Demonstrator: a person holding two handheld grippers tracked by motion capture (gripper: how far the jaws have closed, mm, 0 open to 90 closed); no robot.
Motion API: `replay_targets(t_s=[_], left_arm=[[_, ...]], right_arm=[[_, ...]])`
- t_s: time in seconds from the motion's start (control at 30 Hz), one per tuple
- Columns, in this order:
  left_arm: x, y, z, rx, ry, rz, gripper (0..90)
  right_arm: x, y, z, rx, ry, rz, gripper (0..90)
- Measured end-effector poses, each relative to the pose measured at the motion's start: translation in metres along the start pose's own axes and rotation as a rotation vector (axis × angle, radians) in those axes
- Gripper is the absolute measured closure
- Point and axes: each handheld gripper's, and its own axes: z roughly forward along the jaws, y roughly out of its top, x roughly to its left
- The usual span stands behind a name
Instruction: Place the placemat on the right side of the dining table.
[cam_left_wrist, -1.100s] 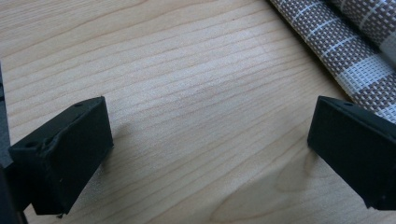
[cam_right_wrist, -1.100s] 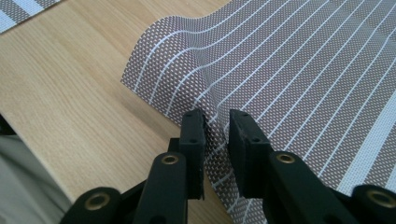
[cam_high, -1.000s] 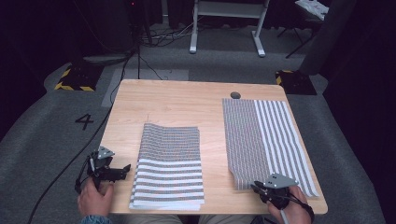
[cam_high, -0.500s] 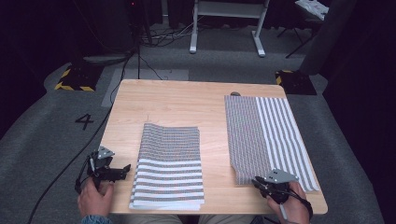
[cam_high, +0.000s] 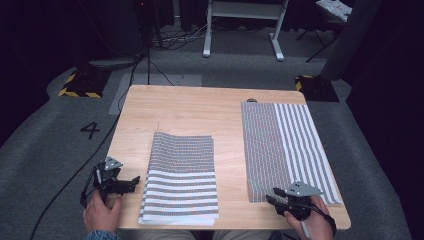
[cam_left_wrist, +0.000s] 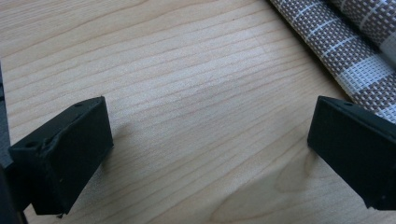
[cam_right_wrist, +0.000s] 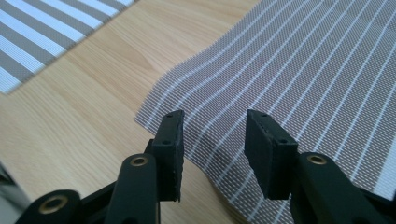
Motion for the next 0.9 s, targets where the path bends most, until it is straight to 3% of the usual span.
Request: replay_targets(t_s=[0.1, 0.2, 0.47, 0.9], left_arm=[[0.000, 0.000, 0.000, 0.000, 0.000, 0.000, 0.1], [0.000, 0.000, 0.000, 0.000, 0.000, 0.000, 0.1], [0.000, 0.000, 0.000, 0.000, 0.000, 0.000, 0.1], [0.000, 0.000, 0.000, 0.000, 0.000, 0.000, 0.1]], right_arm=[[0.001, 0.003, -0.001, -0.014, -0.002, 0.007, 67.4], [0.000, 0.005, 0.005, 0.018, -0.002, 0.002, 73.4], [-0.007, -0.007, 0.016, 0.081, -0.008, 0.025, 66.3], [-0.008, -0.011, 0.014, 0.079, -0.014, 0.017, 66.1]])
